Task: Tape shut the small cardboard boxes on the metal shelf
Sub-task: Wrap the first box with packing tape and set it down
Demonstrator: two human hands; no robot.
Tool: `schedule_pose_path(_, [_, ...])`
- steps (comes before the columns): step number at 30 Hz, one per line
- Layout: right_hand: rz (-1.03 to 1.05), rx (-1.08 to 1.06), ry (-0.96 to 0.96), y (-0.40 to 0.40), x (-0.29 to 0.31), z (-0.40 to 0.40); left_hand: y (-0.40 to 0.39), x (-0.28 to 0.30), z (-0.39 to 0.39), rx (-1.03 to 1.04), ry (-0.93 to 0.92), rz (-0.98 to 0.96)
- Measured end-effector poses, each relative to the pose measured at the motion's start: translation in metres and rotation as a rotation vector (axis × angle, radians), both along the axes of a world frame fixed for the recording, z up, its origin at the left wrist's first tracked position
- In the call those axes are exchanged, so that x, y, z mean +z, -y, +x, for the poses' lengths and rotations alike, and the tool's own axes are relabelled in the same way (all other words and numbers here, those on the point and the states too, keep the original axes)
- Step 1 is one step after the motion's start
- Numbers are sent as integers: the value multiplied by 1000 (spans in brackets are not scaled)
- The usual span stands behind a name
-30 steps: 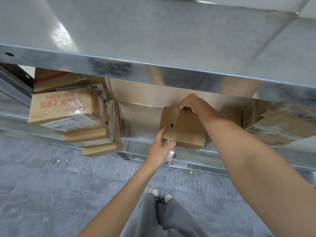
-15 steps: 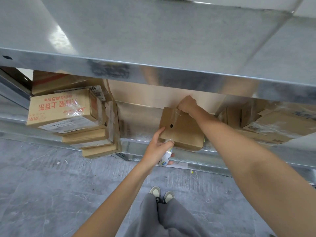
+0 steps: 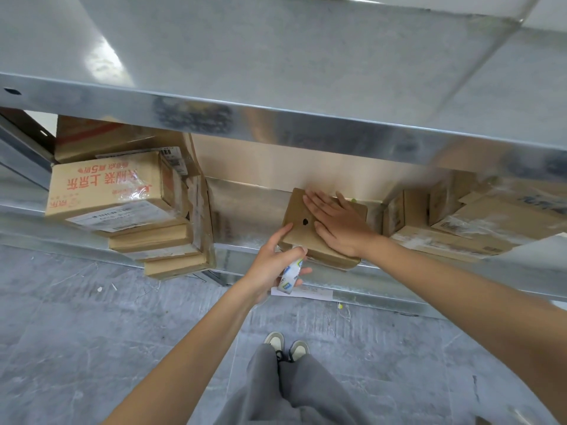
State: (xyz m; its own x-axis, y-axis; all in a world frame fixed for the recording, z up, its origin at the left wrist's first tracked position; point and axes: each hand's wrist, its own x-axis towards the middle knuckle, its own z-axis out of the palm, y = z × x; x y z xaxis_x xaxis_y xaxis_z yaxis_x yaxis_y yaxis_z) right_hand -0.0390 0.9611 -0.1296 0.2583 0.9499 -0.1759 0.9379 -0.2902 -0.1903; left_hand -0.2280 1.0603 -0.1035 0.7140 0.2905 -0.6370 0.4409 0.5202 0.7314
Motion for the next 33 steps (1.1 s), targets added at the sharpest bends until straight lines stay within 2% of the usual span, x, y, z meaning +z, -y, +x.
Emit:
schedule_pose_path(9, [-4,140,-23,31,-6,-47,-1,3,0,-26,26,65])
schedule_pose_path(21, [-24,195,-43,34,-3,-46,-1,5,-7,-121,77,102])
schedule_pose_path(25, [-30,142,35,33,-4,-43,4,-3,-24,-101,111,291])
schedule_pose_path(29, [-142,-133,161,25,-4,-43,12,-13,-39,-230,145,404])
schedule_pose_path(33, [-140,-149,162,24,-3,-41,23,-33,-50,-229,85,602])
